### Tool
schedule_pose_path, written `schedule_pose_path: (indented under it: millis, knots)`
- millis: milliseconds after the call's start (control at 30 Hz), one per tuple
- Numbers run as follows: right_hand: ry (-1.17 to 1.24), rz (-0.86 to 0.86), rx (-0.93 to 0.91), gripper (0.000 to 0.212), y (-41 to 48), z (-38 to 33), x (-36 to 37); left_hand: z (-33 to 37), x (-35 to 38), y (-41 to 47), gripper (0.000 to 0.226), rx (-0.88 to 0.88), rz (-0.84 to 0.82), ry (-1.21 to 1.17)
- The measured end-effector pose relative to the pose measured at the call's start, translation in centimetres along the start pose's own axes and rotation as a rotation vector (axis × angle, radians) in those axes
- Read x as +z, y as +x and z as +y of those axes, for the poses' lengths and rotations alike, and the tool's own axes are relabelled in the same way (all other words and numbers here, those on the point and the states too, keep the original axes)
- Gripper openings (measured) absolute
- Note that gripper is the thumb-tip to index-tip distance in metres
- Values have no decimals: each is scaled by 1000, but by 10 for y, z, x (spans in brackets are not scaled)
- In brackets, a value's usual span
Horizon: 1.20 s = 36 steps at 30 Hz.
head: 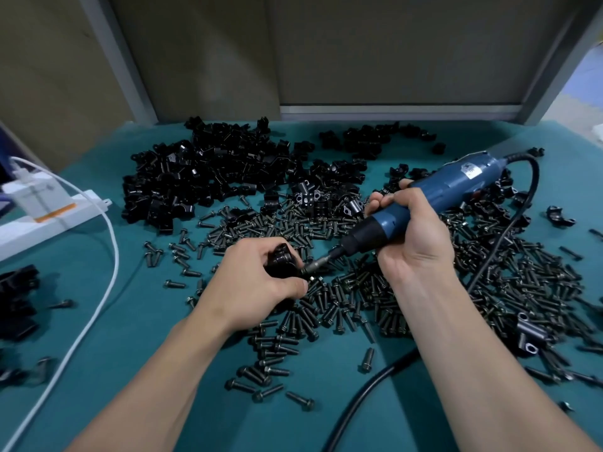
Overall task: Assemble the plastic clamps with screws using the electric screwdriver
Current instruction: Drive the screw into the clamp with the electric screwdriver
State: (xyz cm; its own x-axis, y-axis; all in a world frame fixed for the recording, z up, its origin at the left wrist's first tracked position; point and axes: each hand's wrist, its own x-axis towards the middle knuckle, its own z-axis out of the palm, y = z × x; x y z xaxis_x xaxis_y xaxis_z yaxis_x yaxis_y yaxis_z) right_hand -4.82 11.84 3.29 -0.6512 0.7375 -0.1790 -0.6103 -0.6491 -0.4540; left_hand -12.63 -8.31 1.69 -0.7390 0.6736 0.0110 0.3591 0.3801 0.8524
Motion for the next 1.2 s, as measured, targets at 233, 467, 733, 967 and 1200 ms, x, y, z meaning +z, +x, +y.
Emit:
schedule_pose_path:
  millis: [233, 467, 733, 967, 1200]
  knots:
    - [1, 12, -25, 30, -3, 0, 2, 0, 0, 1, 27, 6, 18, -34]
    - [-26, -34, -23, 28, -2, -3, 3, -1, 0, 0, 27, 20, 24, -29]
    - [-41, 18, -76, 32, 1, -1, -2, 1, 3, 1, 20, 40, 54, -67]
    - [25, 21, -56, 26, -1, -5, 1, -2, 1, 1, 27, 64, 75, -38]
    - [17, 11, -60, 28, -4, -5, 3, -2, 4, 1, 25, 39, 66, -45]
